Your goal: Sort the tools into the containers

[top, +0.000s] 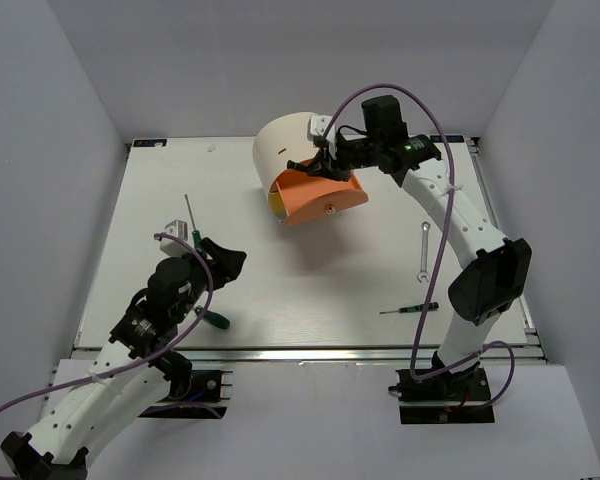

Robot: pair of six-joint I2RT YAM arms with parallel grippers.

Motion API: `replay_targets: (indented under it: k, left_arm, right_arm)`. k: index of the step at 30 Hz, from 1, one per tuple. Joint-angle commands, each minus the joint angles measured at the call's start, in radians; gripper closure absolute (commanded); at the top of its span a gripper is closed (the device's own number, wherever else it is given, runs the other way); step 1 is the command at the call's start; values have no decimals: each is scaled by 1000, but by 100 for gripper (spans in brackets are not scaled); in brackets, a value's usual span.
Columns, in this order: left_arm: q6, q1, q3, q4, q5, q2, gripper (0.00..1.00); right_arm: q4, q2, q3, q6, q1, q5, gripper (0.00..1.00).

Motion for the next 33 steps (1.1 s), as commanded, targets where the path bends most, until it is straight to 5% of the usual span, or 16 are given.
replay_targets:
  k: [1,5,9,12,19,22,25,26,29,32,33]
  left_arm:
    - [-4,1,-11,10,3,-12,27]
    - [-4,1,-19,24,6,-5,27]
    - [0,1,-16,37,14,16,26]
    - [5,0,-11,48,22,33,26]
    - [6,1,-6,51,23,42,27]
    - [-1,0,-8,42,19,39,30]
    - [-11,0,-20,47,17,33,45]
    - [-14,1,-25,50,19,31,57]
    - [-20,1,-36,57,14,33,79]
    - [-23,0,-36,57,9,38,82]
    - [-23,1,-34,57,9,39,79]
  right_arm:
    - [-7,-10,25,-57,8,26,100]
    - [-35,-27,-44,-115,8,66,95]
    - [-73,-20,-64,-154,8,108,64]
    - [-87,-15,-67,-152,8,119,57]
    - [20,-64,-48,-20,-17,152,62]
    - [193,-165,-125,130,-41,203,69]
    - [428,-303,-304,314,-57,340,81]
    - [482,-334,-352,373,-69,380,81]
    - [458,-397,-430,411,-142,276,81]
    - [291,-431,-478,437,-272,74,67]
    - [231,-440,-491,356,-303,22,53]
